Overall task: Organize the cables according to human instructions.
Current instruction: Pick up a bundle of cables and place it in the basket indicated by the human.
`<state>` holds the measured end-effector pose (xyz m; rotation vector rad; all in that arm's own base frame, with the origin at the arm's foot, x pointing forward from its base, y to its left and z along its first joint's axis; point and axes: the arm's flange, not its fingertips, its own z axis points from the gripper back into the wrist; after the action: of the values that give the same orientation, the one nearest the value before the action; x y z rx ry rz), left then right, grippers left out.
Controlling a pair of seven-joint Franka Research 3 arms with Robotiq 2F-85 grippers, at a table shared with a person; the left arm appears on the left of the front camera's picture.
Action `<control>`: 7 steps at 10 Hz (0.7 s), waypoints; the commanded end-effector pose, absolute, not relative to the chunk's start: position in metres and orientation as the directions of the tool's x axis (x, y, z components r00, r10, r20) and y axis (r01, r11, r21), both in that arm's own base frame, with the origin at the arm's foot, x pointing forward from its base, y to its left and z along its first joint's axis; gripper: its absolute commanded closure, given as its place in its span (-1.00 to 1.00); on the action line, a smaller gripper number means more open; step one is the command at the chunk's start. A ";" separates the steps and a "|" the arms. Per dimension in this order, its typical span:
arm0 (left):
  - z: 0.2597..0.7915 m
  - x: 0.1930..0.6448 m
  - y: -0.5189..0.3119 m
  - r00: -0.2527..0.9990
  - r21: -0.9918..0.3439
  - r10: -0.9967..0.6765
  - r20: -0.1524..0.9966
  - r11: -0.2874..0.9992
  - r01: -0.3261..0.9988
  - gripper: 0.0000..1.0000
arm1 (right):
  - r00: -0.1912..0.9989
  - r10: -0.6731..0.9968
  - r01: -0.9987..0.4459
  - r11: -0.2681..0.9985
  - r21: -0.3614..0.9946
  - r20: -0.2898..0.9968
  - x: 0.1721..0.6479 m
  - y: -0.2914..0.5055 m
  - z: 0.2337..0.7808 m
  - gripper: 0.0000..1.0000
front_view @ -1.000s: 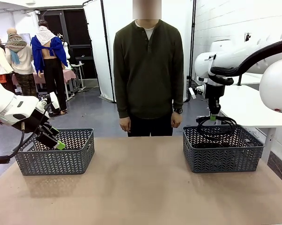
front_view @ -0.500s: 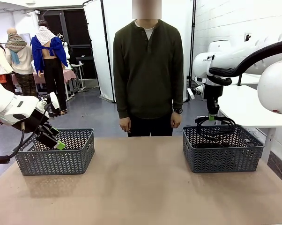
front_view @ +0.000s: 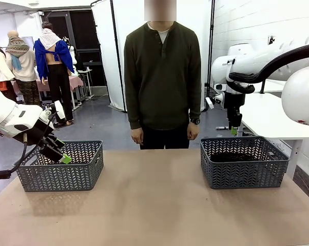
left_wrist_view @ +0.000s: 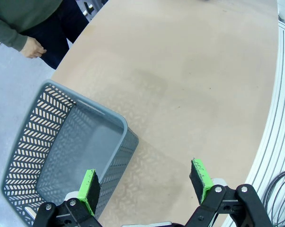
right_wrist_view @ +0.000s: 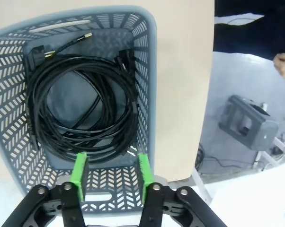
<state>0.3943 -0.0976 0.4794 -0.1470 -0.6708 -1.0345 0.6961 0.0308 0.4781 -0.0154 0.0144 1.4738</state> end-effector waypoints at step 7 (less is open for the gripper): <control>0.476 0.392 -0.095 0.336 0.182 -0.738 0.585 0.523 0.833 -1.00 | 0.101 0.995 -0.994 0.102 0.024 -0.026 0.700 0.031 0.483 -1.00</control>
<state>0.3943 -0.0975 0.4794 -0.1470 -0.6708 -1.0345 0.7021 0.0365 0.4822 -0.0131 0.0466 1.4587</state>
